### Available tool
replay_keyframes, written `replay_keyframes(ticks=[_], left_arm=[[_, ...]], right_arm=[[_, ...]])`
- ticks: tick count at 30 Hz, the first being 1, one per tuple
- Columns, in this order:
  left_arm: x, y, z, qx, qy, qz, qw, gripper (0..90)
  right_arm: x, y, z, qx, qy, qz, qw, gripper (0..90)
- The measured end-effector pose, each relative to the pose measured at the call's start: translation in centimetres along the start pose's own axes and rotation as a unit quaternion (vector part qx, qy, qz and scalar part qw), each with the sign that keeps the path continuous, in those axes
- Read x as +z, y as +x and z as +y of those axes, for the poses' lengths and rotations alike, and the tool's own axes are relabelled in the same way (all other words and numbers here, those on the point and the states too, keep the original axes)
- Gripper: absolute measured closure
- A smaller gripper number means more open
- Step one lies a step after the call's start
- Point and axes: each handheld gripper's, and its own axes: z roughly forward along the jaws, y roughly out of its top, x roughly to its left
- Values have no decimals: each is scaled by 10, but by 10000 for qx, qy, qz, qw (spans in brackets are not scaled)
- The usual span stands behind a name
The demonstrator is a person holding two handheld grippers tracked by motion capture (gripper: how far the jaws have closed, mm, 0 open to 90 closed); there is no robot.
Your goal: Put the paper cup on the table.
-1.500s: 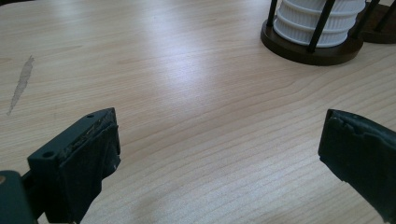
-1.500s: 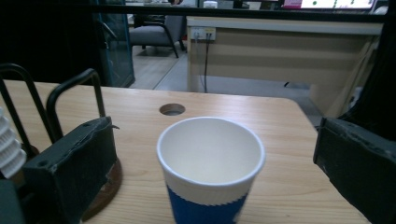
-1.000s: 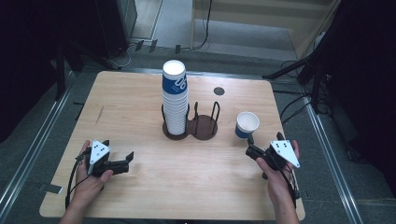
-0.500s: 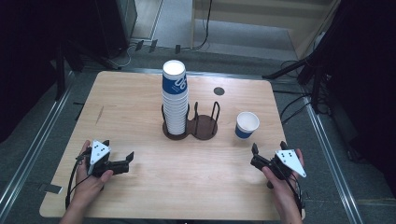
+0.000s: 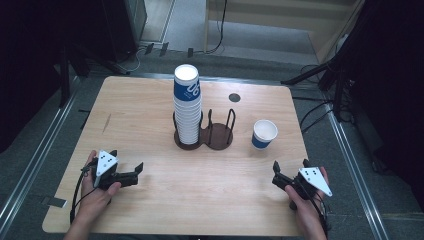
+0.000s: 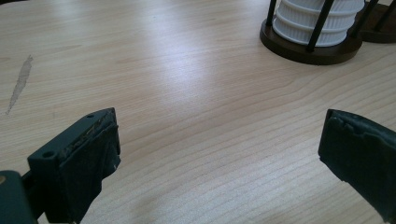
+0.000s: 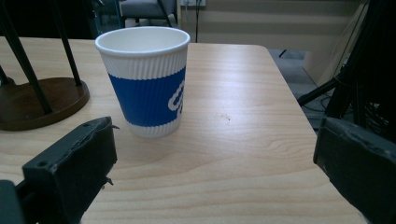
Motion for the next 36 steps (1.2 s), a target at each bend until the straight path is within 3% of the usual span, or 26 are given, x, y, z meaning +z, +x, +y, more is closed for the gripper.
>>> replay_keyframes(ticks=[25, 36], left_arm=[[0, 0, 0, -9, 5, -2, 10000, 0], [0, 0, 0, 3, 38, -7, 10000, 0]], right_arm=[[-37, -21, -20, -56, 191, -213, 9996, 0], [-39, -20, -22, -105, 177, -226, 9995, 0]])
